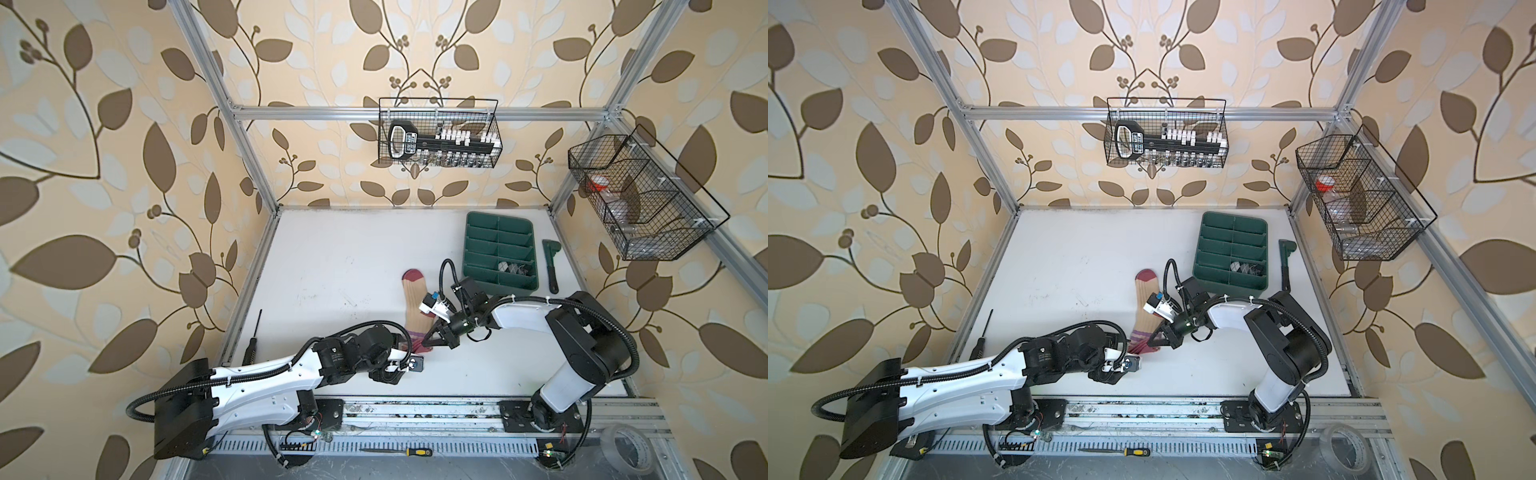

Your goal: Roll the socks

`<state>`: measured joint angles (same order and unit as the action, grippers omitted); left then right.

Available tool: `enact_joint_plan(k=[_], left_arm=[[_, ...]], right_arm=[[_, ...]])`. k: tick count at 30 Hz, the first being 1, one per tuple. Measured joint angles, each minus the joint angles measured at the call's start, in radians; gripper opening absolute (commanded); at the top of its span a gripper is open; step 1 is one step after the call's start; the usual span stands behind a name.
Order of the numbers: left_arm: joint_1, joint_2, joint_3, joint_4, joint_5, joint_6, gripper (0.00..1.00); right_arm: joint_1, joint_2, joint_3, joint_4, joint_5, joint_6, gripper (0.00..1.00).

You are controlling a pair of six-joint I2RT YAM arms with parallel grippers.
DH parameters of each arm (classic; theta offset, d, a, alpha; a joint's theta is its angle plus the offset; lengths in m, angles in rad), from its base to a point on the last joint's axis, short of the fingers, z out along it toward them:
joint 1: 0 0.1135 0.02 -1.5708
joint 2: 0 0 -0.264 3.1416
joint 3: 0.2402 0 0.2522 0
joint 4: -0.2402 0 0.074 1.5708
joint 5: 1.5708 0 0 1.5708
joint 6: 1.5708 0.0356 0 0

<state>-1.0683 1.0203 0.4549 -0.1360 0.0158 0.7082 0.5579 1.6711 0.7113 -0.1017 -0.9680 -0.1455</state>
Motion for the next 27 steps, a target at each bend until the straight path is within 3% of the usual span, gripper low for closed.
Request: enact_joint_plan(k=[12,18,22,27], left_arm=[[-0.019,0.214,0.002,0.119,-0.014,-0.076,0.71],[-0.019,0.243,0.003,0.168,-0.063,-0.084,0.67],[-0.019,0.243,0.003,0.193,-0.093,-0.085,0.57],[-0.019,0.243,0.003,0.192,-0.106,-0.071,0.32]], right_arm=[[0.0,0.0,0.0,0.001,-0.024,0.0,0.0],[0.0,0.0,-0.002,0.002,-0.039,0.0,0.0],[0.0,0.001,-0.004,0.006,-0.05,0.0,0.0],[-0.002,0.014,-0.004,0.008,-0.061,0.0,0.0]])
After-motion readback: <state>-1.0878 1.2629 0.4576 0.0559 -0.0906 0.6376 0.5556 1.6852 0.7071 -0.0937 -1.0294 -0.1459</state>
